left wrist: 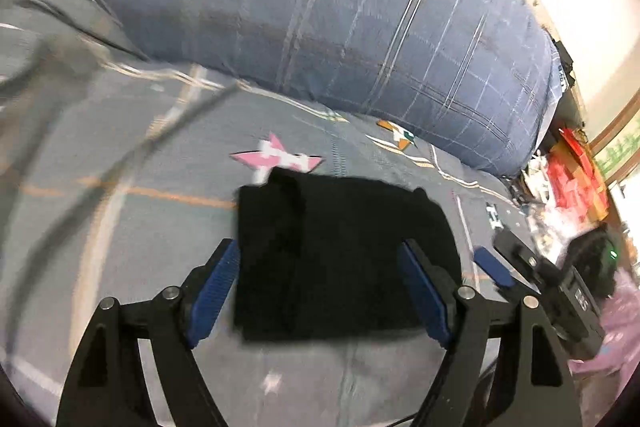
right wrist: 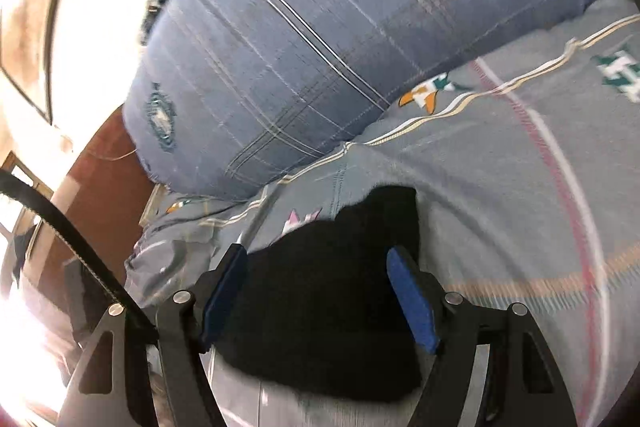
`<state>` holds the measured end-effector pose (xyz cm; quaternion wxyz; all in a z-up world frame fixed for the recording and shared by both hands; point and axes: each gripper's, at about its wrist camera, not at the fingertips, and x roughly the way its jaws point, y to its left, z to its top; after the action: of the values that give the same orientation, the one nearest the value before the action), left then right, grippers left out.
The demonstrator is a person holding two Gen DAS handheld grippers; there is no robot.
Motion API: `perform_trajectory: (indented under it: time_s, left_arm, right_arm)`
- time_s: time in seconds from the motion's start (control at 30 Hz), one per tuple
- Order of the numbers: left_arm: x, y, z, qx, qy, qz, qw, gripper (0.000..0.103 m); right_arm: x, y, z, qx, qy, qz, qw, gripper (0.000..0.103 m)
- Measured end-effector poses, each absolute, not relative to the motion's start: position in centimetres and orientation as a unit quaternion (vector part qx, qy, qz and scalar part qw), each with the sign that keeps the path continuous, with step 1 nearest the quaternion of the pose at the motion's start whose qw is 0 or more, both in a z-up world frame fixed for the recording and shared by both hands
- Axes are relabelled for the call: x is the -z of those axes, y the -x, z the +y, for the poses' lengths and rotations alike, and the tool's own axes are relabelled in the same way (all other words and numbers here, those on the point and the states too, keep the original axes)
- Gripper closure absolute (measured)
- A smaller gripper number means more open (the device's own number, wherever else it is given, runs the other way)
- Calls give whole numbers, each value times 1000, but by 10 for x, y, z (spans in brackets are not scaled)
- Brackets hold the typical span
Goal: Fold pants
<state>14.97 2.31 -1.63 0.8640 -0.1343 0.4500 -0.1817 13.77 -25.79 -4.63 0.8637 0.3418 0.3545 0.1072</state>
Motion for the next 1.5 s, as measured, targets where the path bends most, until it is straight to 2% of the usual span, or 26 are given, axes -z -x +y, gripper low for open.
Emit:
perform_trajectory:
  time_s: [0.27, 0.5, 1.0, 1.5]
  left_arm:
    - [25, -41, 52, 86, 92, 416, 901, 22]
    - [19, 12, 51, 73, 84, 403, 908, 21]
    - [4, 32, 15, 62, -12, 368, 928, 21]
    - [11, 31, 11, 67, -16, 382, 922, 21]
  right_arm:
    - [55, -18, -192, -64, -231, 365, 899, 21]
    - [77, 19, -162, -25, -184, 400, 898, 21]
    - [73, 41, -145, -24, -145, 388, 910, 20]
    - [76, 38, -138, -27, -132, 396, 909, 19]
